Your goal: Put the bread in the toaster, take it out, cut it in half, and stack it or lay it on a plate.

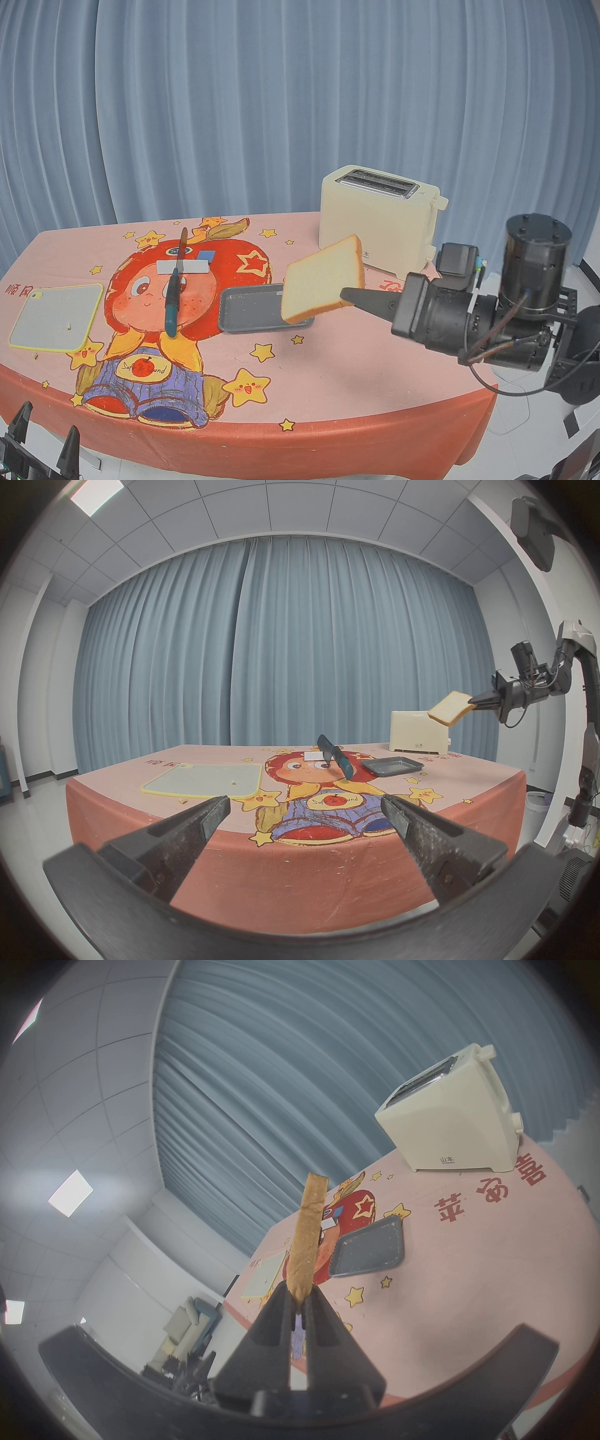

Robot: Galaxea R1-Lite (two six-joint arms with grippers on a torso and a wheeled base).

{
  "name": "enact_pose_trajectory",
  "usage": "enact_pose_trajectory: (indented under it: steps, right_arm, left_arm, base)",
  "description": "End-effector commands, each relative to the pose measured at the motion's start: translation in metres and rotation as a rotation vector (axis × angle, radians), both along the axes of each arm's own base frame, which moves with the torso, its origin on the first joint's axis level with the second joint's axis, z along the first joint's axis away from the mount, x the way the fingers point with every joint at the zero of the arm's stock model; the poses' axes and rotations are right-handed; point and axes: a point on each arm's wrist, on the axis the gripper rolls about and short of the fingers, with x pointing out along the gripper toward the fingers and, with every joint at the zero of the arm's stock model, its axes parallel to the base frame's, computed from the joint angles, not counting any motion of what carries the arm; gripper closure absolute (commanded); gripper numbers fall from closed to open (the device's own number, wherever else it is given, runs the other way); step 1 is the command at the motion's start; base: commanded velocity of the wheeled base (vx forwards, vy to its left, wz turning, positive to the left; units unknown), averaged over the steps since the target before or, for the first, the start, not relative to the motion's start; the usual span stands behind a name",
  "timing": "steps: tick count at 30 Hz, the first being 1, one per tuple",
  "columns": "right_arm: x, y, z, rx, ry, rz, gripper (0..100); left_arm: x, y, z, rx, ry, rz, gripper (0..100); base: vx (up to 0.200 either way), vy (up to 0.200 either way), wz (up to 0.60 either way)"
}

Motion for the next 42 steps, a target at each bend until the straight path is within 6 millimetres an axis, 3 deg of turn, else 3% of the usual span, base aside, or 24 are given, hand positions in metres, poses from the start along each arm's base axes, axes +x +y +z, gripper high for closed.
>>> enact_pose_trajectory:
  steps: [1,10,22,29,42]
  right_arm:
    - [-0.025,-0.014,0.006,-0.008,-0.050,0.049,100]
    - [-0.053,-0.023,0.006,-0.080,-0.165,0.134,100]
    - [-0.067,-0.042,0.015,-0.182,-0.393,0.171,100]
    - [-0.069,-0.045,0.019,-0.183,-0.422,0.170,100]
    - [-0.063,-0.056,0.007,-0.317,-0.499,0.146,100]
  left_arm:
    - [0.001,0.000,-0.005,-0.001,0.016,0.000,0]
    - [0.001,0.000,-0.005,0.000,0.018,0.001,0]
    - [0.001,0.000,-0.005,0.000,0.016,0.001,0]
    - [0.001,0.000,-0.005,0.000,0.016,0.001,0]
    - [0.001,0.000,-0.005,0.000,0.018,0.000,0]
  base:
    - [0.000,0.000,0.00]
    - [0.000,0.000,0.00]
    - [0.000,0.000,0.00]
    - [0.000,0.000,0.00]
    - [0.000,0.000,0.00]
